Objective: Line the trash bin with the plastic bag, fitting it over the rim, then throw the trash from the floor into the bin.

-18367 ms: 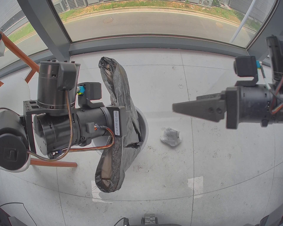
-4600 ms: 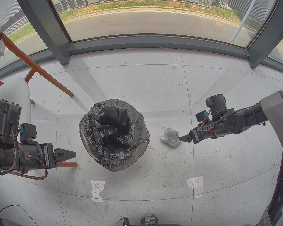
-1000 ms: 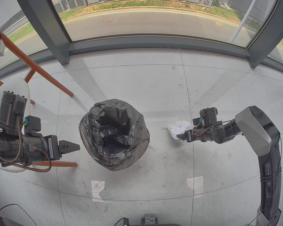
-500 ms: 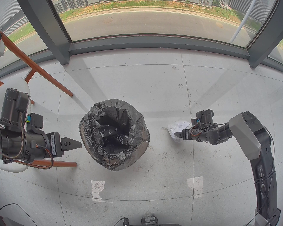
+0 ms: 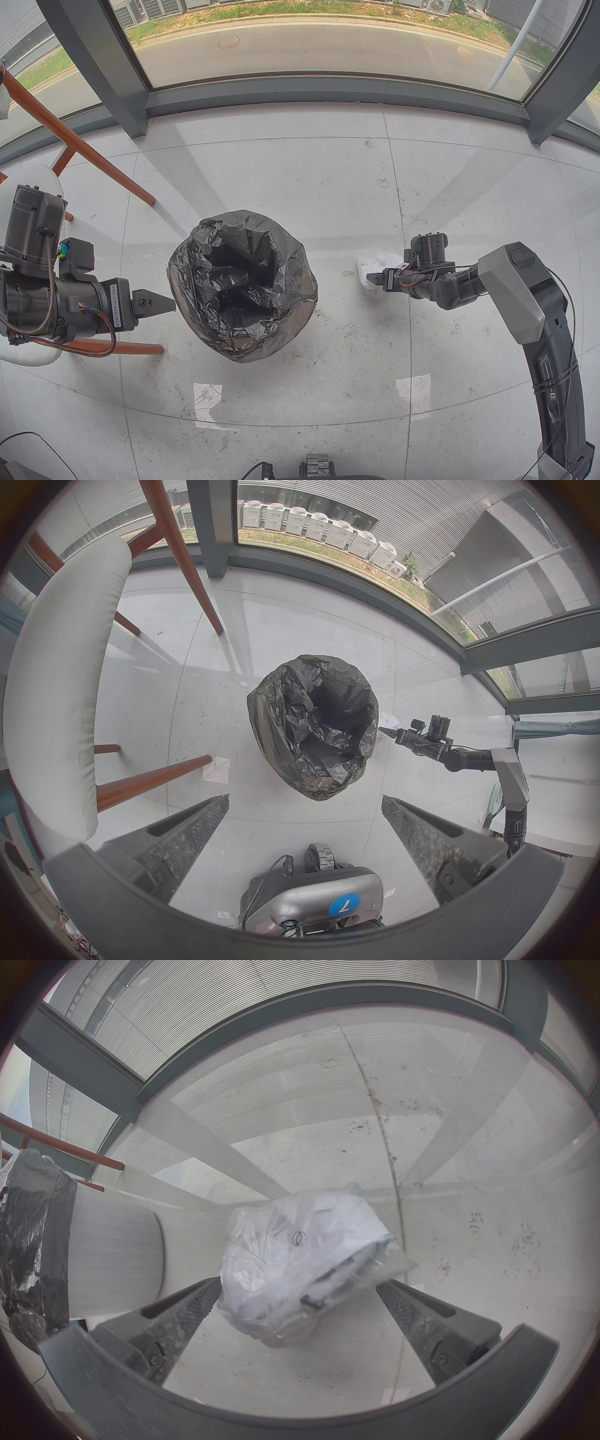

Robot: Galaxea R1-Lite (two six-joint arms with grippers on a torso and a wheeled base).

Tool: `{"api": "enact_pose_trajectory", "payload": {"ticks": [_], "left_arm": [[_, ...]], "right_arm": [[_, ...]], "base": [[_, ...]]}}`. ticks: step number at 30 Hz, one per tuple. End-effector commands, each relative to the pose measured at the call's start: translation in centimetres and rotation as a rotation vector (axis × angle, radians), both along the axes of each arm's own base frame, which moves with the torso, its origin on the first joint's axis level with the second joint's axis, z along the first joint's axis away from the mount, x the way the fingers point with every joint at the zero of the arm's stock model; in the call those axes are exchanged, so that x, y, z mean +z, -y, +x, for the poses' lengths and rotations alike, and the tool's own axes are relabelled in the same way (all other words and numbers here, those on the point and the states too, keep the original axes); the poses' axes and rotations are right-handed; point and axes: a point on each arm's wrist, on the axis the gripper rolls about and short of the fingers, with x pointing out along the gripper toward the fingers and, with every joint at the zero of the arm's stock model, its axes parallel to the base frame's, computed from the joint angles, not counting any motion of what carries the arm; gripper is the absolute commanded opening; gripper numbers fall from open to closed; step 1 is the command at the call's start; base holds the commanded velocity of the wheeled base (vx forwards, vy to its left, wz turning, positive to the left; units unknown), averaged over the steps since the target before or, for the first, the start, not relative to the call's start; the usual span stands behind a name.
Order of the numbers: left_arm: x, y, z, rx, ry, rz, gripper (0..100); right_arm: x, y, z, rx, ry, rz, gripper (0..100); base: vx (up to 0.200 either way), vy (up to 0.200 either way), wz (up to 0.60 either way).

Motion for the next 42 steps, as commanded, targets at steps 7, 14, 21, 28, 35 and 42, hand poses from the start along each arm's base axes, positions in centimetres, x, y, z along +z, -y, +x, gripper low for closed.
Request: {"api": "enact_pose_trajectory", "payload": {"ticks": [7,14,21,28,35,42], "left_arm": [[0.2,0.1,0.1,-0.001,0.007,-0.002,100],[0.3,0.1,0.2,-0.011,0.014,0.009,100],[0.2,0.1,0.3,-0.012,0.011,0.011,100],[-0.2,0.1,0.1,-0.013,-0.002,0.017,100],[-1.2,-0.3,-0.9,-0.01,-0.03,0.029,100],[-2.7,-2.2,-5.6,-0.002,-0.017,0.028,100]], "right_arm": [[-1.2,-0.9,0.3,0.015,0.0,0.004,0],[-1.8,-0.8,0.3,0.012,-0.011,0.0,0],[0.8,-0.4,-0.7,0.015,-0.005,-0.009,0],[9.1,0.8,-3.3,0.032,0.081,-0.007,0],[16.2,1.6,-8.0,0.076,0.116,0.002,0],[21.5,1.0,-15.2,0.18,0.176,0.007,0]], "base": [[0.0,0.0,0.0],[0.0,0.0,0.0],[0.0,0.0,0.0],[0.0,0.0,0.0],[0.0,0.0,0.0],[0.0,0.0,0.0]]}}
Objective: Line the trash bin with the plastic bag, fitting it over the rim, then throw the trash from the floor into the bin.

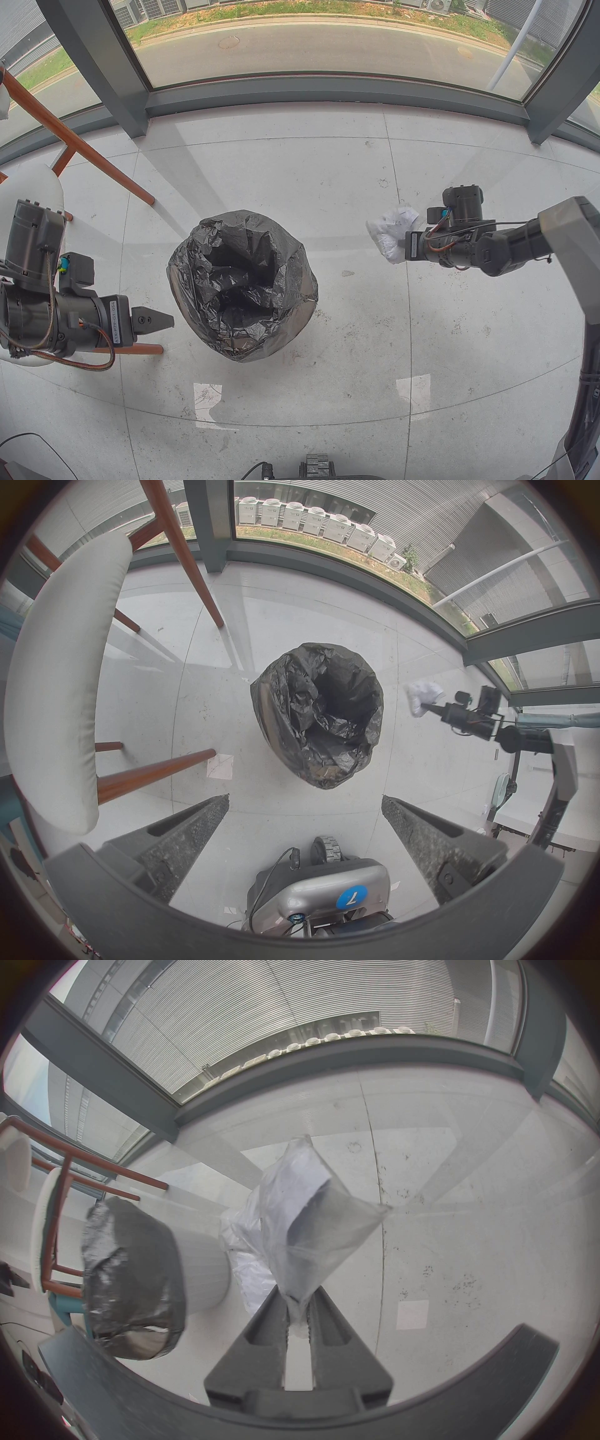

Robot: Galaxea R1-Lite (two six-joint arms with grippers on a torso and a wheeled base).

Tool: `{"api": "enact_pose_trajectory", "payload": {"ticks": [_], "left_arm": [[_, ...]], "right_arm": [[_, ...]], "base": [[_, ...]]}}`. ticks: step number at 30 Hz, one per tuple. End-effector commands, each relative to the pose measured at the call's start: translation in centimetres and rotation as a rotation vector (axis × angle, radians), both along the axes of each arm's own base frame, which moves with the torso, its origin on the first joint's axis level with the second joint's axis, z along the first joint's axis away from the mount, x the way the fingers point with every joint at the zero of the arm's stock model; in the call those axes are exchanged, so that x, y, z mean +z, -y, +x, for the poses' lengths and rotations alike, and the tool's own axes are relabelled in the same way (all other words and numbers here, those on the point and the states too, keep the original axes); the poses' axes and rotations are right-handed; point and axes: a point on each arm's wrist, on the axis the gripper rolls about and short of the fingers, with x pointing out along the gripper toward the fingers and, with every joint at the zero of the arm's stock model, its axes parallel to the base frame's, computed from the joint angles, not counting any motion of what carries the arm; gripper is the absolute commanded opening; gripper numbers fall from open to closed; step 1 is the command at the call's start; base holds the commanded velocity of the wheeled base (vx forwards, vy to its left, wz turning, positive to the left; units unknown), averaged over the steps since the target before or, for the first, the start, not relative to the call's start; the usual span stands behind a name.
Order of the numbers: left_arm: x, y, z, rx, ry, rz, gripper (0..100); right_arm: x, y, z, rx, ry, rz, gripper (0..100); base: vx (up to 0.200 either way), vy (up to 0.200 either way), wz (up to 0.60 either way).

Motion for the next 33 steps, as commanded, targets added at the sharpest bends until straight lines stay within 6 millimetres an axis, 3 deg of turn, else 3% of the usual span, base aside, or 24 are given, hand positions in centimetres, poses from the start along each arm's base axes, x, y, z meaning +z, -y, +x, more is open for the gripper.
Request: {"api": "enact_pose_trajectory", "payload": {"ticks": [1,5,8,9,15,20,21,25,33], "left_arm": [[-1.3,-1.8,-4.4,0.009,0.017,-0.004,100],[-2.7,-2.8,-6.7,0.025,0.077,-0.023,100],[-2.6,-3.8,-7.9,0.071,0.115,-0.022,100],[-2.6,-4.6,-8.9,0.12,0.137,-0.013,100],[-2.7,-5.8,-11.9,0.184,0.207,-0.003,100],[-3.3,-6.2,-13.2,0.222,0.251,-0.002,100],[-3.4,-6.2,-13.6,0.23,0.261,-0.002,100],[-3.5,-6.3,-14.1,0.235,0.285,-0.008,100],[-3.3,-6.4,-14.5,0.261,0.312,-0.007,100]], "right_arm": [[7.1,-0.4,-7.3,0.091,0.107,0.017,0],[9.4,-2.6,-11.6,0.194,0.127,0.031,0],[9.9,-4.0,-13.4,0.264,0.112,0.04,0],[9.8,-5.3,-14.4,0.326,0.103,0.049,0],[9.6,-9.0,-16.5,0.453,0.104,0.059,0],[8.2,-11.5,-16.5,0.509,0.09,0.056,0],[6.9,-12.4,-16.0,0.529,0.098,0.044,0],[5.6,-14.1,-14.9,0.557,0.177,0.096,0],[4.2,-16.0,-15.0,0.637,0.17,0.125,0]], "base": [[0.0,0.0,0.0],[0.0,0.0,0.0],[0.0,0.0,0.0],[0.0,0.0,0.0],[0.0,0.0,0.0],[0.0,0.0,0.0],[0.0,0.0,0.0],[0.0,0.0,0.0],[0.0,0.0,0.0]]}}
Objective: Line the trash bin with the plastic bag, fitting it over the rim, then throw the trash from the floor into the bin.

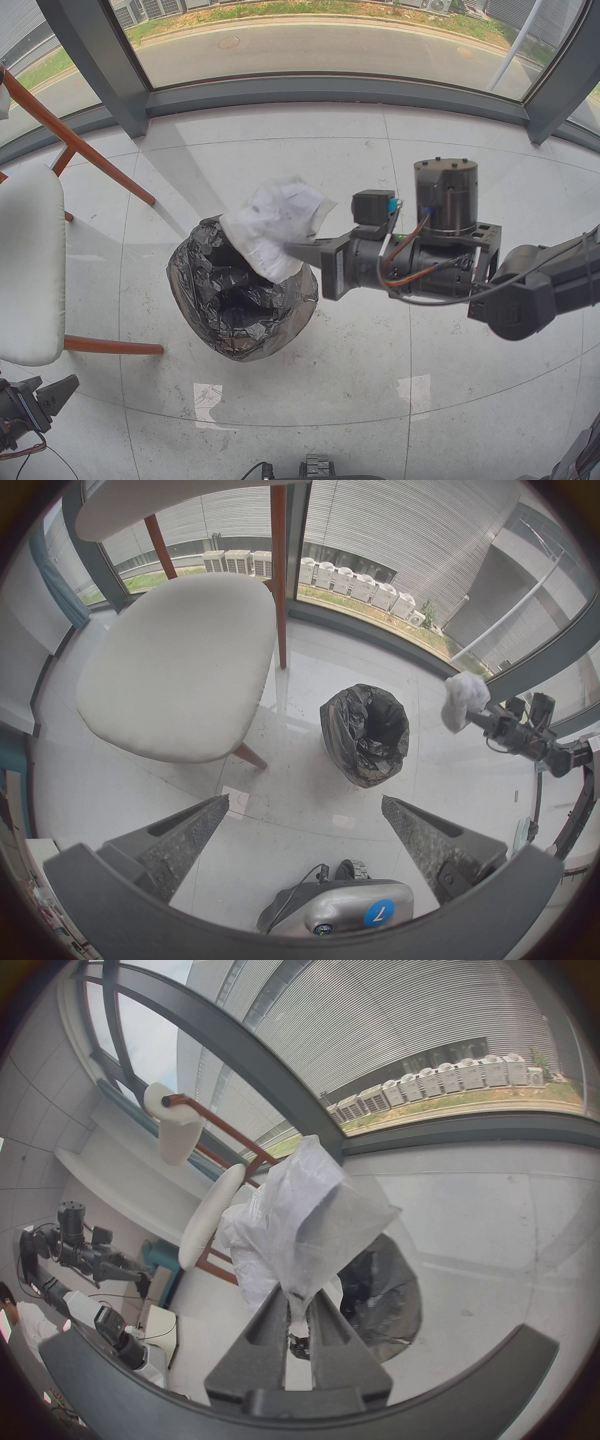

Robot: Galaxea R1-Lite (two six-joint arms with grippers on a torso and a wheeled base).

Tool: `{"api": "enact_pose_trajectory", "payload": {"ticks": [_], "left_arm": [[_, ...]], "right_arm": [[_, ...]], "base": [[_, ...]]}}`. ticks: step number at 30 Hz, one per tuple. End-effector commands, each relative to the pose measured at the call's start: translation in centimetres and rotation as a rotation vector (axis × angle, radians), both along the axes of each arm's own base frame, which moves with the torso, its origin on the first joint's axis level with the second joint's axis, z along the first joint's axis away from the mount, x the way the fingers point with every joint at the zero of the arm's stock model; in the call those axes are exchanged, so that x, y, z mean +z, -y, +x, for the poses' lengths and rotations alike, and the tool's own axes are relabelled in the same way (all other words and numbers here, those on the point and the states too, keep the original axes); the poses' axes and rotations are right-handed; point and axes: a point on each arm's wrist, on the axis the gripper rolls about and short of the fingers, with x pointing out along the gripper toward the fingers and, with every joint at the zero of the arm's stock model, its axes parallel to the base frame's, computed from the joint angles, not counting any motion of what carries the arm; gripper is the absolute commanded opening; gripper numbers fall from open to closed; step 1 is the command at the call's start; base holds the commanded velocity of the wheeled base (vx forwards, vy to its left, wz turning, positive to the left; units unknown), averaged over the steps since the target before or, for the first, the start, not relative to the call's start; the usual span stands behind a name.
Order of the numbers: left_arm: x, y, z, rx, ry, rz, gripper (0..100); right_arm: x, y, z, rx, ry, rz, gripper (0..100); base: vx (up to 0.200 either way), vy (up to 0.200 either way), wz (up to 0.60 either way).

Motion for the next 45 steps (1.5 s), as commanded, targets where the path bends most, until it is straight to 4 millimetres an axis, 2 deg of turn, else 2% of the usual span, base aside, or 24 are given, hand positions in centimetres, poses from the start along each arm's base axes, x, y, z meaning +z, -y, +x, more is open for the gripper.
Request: {"api": "enact_pose_trajectory", "payload": {"ticks": [1,4,5,8,15,18,21,26,27,28,31,35,38,40,41,42,43,45], "left_arm": [[0.1,-0.1,-0.6,0.013,0.031,-0.002,100],[0.1,-0.1,-0.9,0.014,0.045,-0.003,100],[0.1,-0.1,-0.9,0.014,0.045,-0.003,100],[0.0,-0.1,-0.9,0.014,0.045,-0.003,100],[-0.6,-0.1,-1.6,0.004,0.061,0.003,100],[-1.9,-0.2,-2.2,-0.002,0.054,0.031,100],[-2.3,-0.2,-2.5,-0.006,0.064,0.037,100],[-3.5,-0.2,-3.6,-0.015,0.096,0.039,100],[-3.5,-0.2,-3.6,-0.015,0.096,0.039,100],[-3.8,-0.2,-4.0,-0.018,0.115,0.038,100],[-4.6,-0.2,-4.3,-0.026,0.112,0.05,100],[-6.0,-0.3,-4.9,-0.05,0.135,0.109,100],[-7.3,-0.3,-5.5,-0.054,0.152,0.124,100],[-7.9,-0.3,-5.7,-0.055,0.165,0.136,100],[-7.9,-0.3,-5.8,-0.056,0.179,0.141,100],[-7.9,-0.3,-5.9,-0.055,0.18,0.141,100],[-8.0,-0.3,-6.0,-0.056,0.196,0.142,100],[-8.0,-0.3,-6.1,-0.059,0.205,0.141,100]], "right_arm": [[-2.0,-1.2,0.4,0.019,-0.036,-0.032,0],[-2.5,-2.1,0.0,0.081,-0.05,-0.03,0],[-2.5,-2.3,0.0,0.085,-0.049,-0.028,100],[-3.0,-3.1,0.4,0.092,-0.052,-0.03,100],[-2.9,-3.8,0.5,0.099,-0.031,0.006,100],[-2.8,-3.5,0.2,0.085,-0.067,0.027,100],[-2.2,-2.2,-0.3,0.069,-0.072,0.028,100],[0.0,3.0,-3.1,0.028,-0.061,-0.018,100],[0.0,3.0,-3.1,0.028,-0.061,-0.018,100],[0.8,5.9,-3.4,-0.032,-0.054,-0.072,100],[1.4,10.7,-3.8,-0.181,-0.074,-0.123,100],[0.5,17.3,-5.3,-0.397,-0.082,-0.17,100],[-0.6,22.3,-8.2,-0.597,-0.052,-0.245,100],[-1.2,24.9,-10.7,-0.717,-0.048,-0.246,100],[-1.5,25.8,-11.9,-0.771,-0.042,-0.239,100],[-1.5,25.9,-12.1,-0.778,-0.043,-0.239,100],[-2.8,27.2,-14.9,-0.869,-0.046,-0.24,100],[-4.5,27.9,-17.5,-0.949,-0.049,-0.241,100]], "base": [[0.0,0.0,0.0],[0.0,0.0,0.0],[0.0,0.0,0.0],[0.0,0.0,0.0],[0.0,0.0,0.0],[0.0,0.0,0.0],[0.0,0.0,0.0],[0.0,0.0,0.0],[0.0,0.0,0.0],[0.0,0.0,0.0],[0.0,0.0,0.0],[0.0,0.0,0.0],[0.0,0.0,0.0],[0.0,0.0,0.0],[0.0,0.0,0.0],[0.0,0.0,0.0],[0.0,0.0,0.0],[0.0,0.0,0.0]]}}
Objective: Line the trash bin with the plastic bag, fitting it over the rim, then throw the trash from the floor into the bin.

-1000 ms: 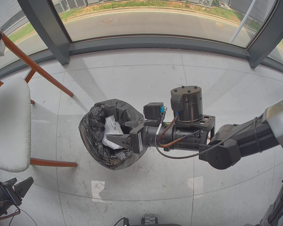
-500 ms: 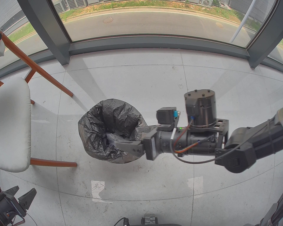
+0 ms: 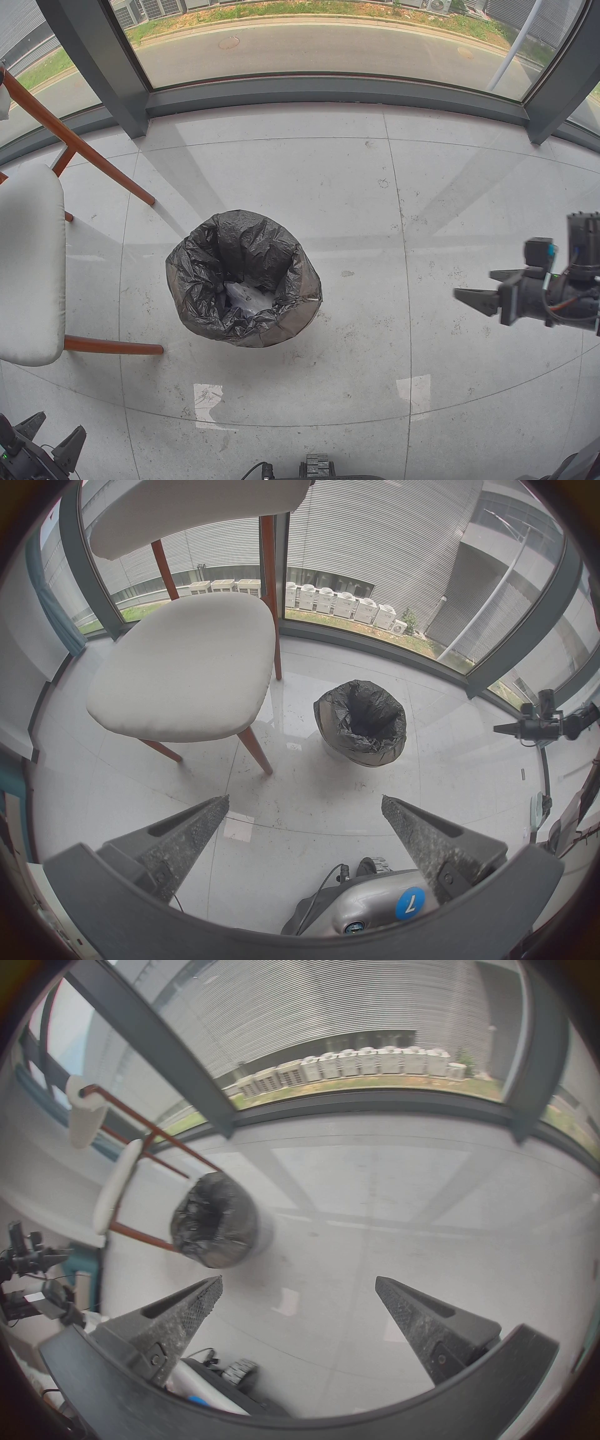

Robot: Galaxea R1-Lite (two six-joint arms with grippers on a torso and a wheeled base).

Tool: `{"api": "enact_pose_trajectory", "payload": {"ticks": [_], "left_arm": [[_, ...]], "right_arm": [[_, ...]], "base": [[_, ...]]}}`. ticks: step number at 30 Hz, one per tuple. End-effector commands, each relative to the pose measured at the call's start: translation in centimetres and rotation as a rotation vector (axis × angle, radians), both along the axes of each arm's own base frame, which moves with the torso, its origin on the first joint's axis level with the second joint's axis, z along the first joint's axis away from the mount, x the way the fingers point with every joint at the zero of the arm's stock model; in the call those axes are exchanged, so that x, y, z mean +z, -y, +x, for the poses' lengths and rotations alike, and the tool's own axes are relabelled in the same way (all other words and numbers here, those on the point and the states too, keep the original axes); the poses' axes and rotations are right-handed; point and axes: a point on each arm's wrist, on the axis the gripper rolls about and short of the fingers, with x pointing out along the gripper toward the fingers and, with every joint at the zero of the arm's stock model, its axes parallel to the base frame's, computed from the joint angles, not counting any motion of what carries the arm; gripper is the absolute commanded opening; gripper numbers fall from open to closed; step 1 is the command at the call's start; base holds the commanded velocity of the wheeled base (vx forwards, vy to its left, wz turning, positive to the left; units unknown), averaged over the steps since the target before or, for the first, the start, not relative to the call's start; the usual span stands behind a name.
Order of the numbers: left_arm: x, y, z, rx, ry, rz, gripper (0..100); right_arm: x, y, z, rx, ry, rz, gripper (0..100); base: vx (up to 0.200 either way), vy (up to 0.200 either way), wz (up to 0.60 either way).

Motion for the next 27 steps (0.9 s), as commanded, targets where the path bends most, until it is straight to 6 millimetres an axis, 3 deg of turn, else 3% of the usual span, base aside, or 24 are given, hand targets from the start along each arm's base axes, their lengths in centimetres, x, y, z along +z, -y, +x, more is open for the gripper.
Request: {"api": "enact_pose_trajectory", "payload": {"ticks": [1,2,3,4,8,10,11,13,14,18,22,27], "left_arm": [[-1.7,-0.1,-1.2,-0.014,0.079,0.027,100],[-1.7,-0.1,-1.2,-0.015,0.086,0.027,100],[-1.7,-0.1,-1.3,-0.015,0.089,0.026,100],[-1.8,-0.1,-1.4,-0.013,0.107,0.026,100],[-1.9,-0.1,-1.7,-0.007,0.133,0.028,100],[-1.9,-0.1,-1.7,-0.007,0.133,0.028,100],[-1.9,-0.1,-1.6,-0.009,0.134,0.043,100],[-1.9,-0.1,-1.6,-0.009,0.134,0.043,100],[-2.0,-0.1,-1.6,-0.027,0.133,0.086,100],[-1.9,-0.1,-1.6,-0.024,0.136,0.096,100],[-2.2,-0.1,-1.5,-0.008,0.132,0.107,100],[-2.4,0.0,-2.2,0.016,0.217,0.164,100]], "right_arm": [[-3.5,5.5,-11.5,-0.363,0.097,-0.061,100],[-4.3,5.5,-13.1,-0.399,0.118,-0.062,100],[-4.5,5.5,-13.5,-0.408,0.127,-0.062,100],[-5.9,5.3,-15.5,-0.448,0.153,-0.063,100],[-8.7,4.5,-18.5,-0.401,0.093,-0.053,100],[-8.8,4.4,-18.6,-0.386,0.085,-0.05,100],[-8.8,4.1,-19.3,-0.231,0.048,-0.005,100],[-8.8,4.1,-19.3,-0.231,0.048,-0.005,100],[-8.7,4.0,-19.4,-0.134,0.041,0.019,100],[-8.7,4.1,-20.0,-0.178,0.114,0.029,100],[-9.1,4.2,-22.7,-0.191,0.409,0.089,100],[-9.3,4.3,-22.7,-0.273,0.467,0.056,100]], "base": [[0.0,0.0,0.0],[0.0,0.0,0.0],[0.0,0.0,0.0],[0.0,0.0,0.0],[0.0,0.0,0.0],[0.0,0.0,0.0],[0.0,0.0,0.0],[0.0,0.0,0.0],[0.0,0.0,0.0],[0.0,0.0,0.0],[0.0,0.0,0.0],[0.0,0.0,0.0]]}}
